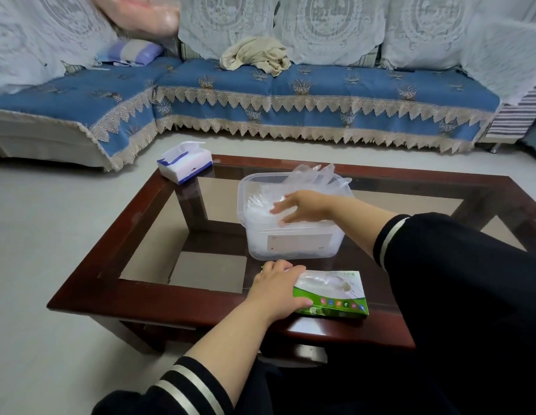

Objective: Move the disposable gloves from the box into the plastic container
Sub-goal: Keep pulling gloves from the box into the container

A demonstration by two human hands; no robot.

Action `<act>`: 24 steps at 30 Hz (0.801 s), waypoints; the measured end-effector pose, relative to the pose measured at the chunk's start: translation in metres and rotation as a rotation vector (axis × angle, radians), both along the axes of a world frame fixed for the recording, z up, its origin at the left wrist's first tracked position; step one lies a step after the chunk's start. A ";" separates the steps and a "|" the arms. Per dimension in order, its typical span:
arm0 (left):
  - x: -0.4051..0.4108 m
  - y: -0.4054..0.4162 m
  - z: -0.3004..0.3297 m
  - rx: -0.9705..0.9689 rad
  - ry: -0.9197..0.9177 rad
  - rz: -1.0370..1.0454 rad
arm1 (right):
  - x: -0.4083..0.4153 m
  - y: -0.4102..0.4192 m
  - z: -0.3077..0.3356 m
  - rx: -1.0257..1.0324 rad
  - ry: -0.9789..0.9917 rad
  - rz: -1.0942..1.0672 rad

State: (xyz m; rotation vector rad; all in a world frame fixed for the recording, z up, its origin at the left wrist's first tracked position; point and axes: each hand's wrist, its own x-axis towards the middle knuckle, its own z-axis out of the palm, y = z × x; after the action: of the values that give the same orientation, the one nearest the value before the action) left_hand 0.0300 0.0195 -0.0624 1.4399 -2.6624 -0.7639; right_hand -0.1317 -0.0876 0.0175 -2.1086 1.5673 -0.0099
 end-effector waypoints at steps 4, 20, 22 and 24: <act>0.001 -0.001 -0.001 -0.019 -0.009 -0.001 | -0.004 0.004 0.017 -0.007 -0.309 -0.108; -0.003 0.008 0.040 -0.791 0.623 0.092 | -0.012 0.011 0.010 -0.284 -0.407 -0.278; -0.001 -0.003 0.066 -0.781 0.825 0.206 | -0.010 0.009 0.007 -0.257 -0.415 -0.266; -0.003 -0.033 0.089 -0.535 0.772 0.312 | -0.008 0.007 0.004 -0.202 -0.492 -0.285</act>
State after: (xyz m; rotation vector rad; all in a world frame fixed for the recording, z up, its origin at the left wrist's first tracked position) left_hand 0.0273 -0.0133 0.0268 1.0745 -1.8076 -0.4048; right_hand -0.1401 -0.0802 0.0217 -1.8126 1.5833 -0.7545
